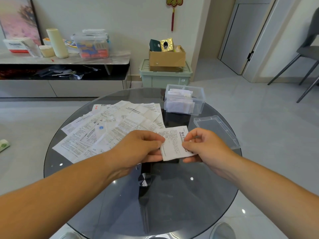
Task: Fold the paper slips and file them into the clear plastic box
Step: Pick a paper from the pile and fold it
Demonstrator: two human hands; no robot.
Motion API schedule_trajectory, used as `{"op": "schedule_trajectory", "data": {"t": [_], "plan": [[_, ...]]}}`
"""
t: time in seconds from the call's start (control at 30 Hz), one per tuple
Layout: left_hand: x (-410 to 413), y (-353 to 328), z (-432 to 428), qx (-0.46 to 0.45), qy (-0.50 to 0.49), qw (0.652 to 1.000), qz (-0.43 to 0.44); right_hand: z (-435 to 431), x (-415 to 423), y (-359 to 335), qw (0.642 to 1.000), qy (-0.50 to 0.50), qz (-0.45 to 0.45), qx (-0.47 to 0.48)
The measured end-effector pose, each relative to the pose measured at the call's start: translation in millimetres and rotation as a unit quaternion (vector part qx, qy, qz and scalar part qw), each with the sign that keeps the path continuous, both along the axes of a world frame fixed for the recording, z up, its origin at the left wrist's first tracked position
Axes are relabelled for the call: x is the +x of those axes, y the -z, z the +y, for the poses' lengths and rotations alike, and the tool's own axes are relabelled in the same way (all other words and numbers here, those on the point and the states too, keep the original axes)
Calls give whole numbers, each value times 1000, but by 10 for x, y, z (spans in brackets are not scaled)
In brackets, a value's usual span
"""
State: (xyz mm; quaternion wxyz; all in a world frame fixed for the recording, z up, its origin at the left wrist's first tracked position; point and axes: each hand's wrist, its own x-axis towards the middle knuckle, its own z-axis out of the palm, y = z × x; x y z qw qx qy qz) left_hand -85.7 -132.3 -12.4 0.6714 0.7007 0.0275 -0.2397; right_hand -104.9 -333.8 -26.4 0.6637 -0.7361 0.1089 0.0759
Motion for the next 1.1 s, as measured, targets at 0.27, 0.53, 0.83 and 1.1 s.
{"op": "schedule_trajectory", "data": {"t": [0.27, 0.53, 0.83, 1.1], "plan": [[45, 100, -6, -6, -3, 999, 39, -111, -73, 116, 925, -180, -122, -311], [89, 108, 46, -14, -7, 996, 88, -75, -111, 220, 885, -192, -178, -386], [34, 128, 123, 316, 140, 903, -257, -54, -67, 275, 889, -169, -171, -390], [55, 256, 66, 427, 171, 807, -370, -25, -2, 269, 901, -152, -160, -374]]}}
